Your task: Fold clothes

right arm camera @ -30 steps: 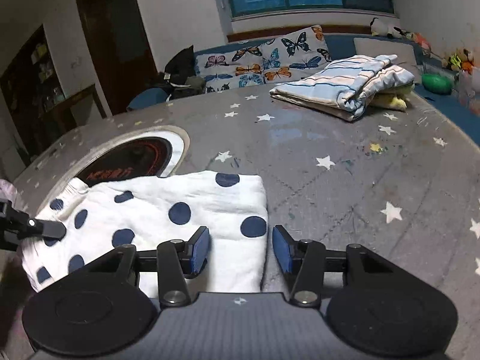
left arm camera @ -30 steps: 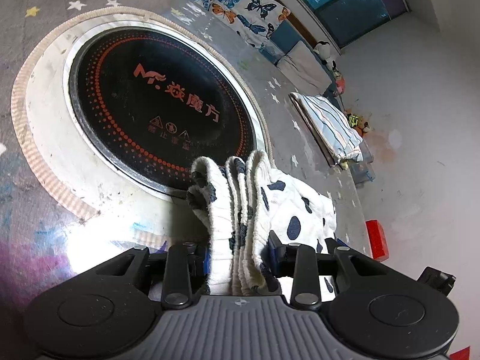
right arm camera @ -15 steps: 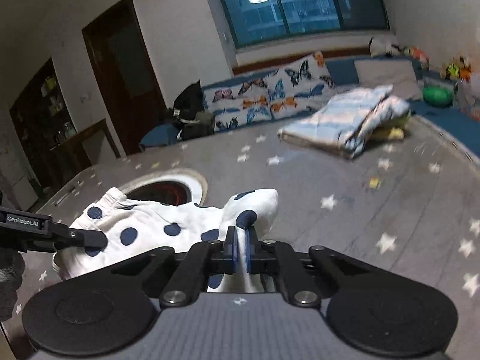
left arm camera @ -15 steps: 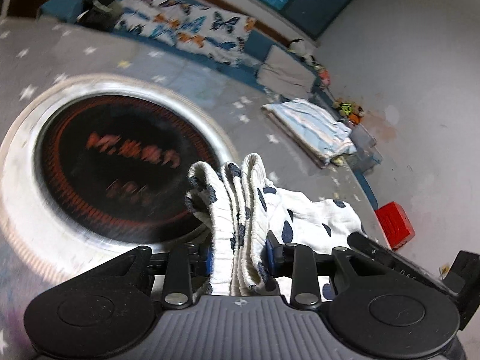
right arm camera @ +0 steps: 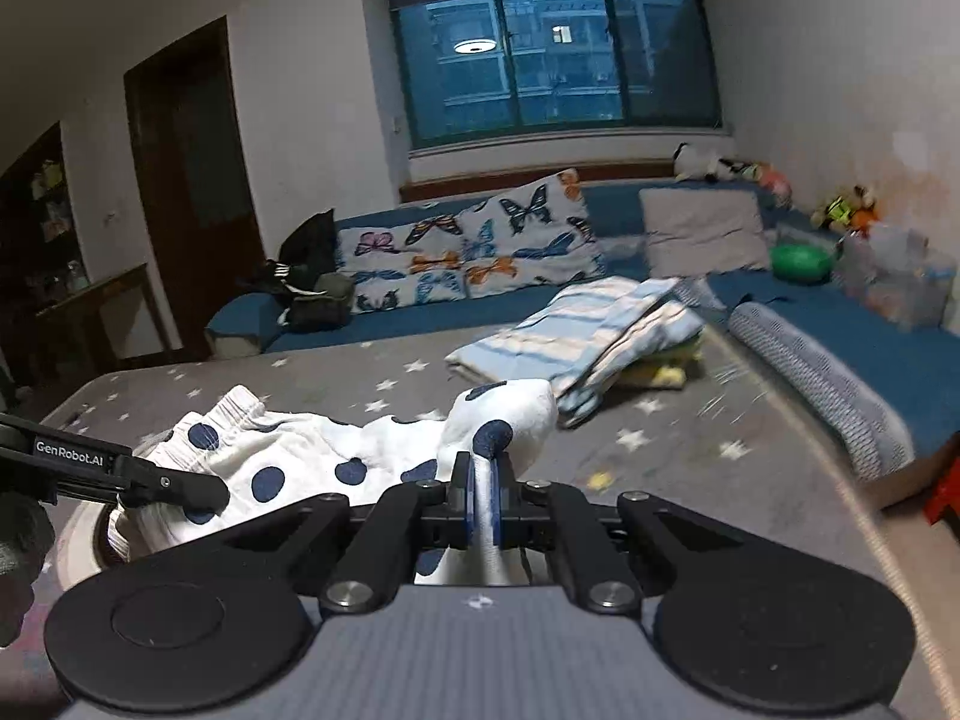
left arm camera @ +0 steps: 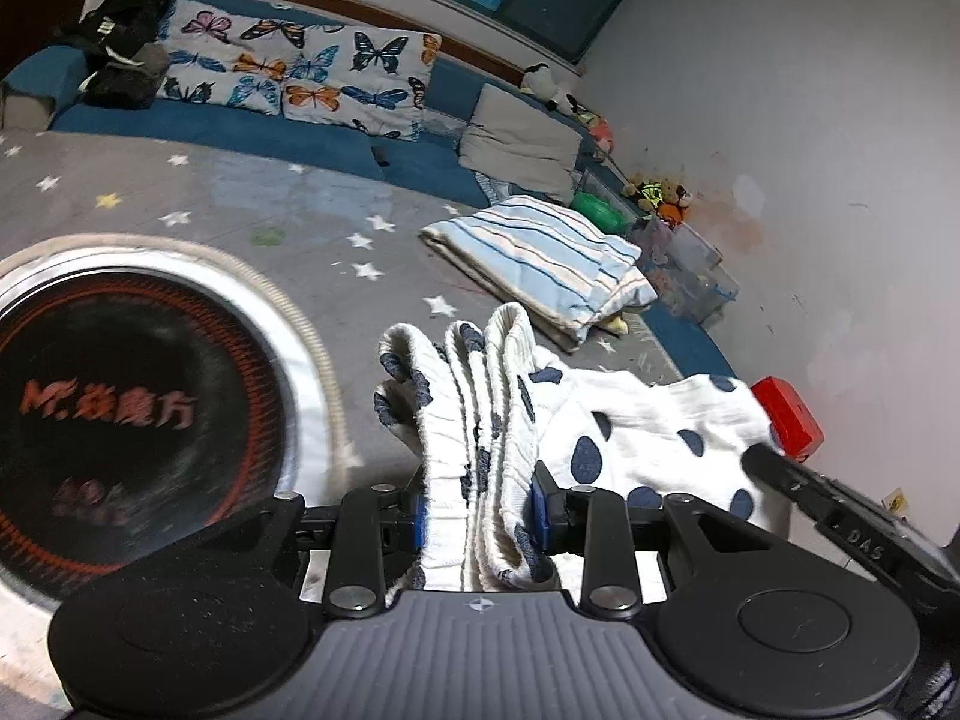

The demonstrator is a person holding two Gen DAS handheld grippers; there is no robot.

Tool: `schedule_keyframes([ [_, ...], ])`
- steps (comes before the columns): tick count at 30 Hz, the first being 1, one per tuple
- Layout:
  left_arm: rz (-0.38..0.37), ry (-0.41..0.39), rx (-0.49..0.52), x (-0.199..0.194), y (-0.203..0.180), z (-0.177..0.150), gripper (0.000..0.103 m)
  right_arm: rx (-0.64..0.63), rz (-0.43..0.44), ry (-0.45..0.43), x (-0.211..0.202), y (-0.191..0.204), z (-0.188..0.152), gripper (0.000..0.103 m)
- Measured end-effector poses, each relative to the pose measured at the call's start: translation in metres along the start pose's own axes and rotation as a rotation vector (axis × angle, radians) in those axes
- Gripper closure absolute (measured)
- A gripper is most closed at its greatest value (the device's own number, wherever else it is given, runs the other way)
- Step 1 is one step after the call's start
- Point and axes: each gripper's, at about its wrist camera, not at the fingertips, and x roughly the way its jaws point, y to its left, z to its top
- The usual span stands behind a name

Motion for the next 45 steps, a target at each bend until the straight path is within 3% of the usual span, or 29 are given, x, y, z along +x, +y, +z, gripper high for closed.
schedule_keyframes([
  [11, 0.028, 0.031, 0.062, 0.036, -0.031, -0.002, 0.070, -0.029, -0.084, 0.013, 0.008, -0.023, 0.007, 0.099],
  [22, 0.082, 0.058, 0.112, 0.053, -0.032, -0.010, 0.070, -0.022, -0.096, 0.053, 0.026, -0.030, -0.006, 0.098],
  [37, 0.078, 0.086, 0.143, 0.069, -0.040, -0.012, 0.067, 0.005, -0.141, 0.079, 0.041, -0.044, -0.012, 0.098],
  [42, 0.089, 0.093, 0.156, 0.074, -0.039, -0.014, 0.066, 0.007, -0.162, 0.111, 0.048, -0.050, -0.016, 0.096],
  [45, 0.097, 0.096, 0.157, 0.075, -0.039, -0.015, 0.064, 0.008, -0.172, 0.123, 0.051, -0.051, -0.019, 0.090],
])
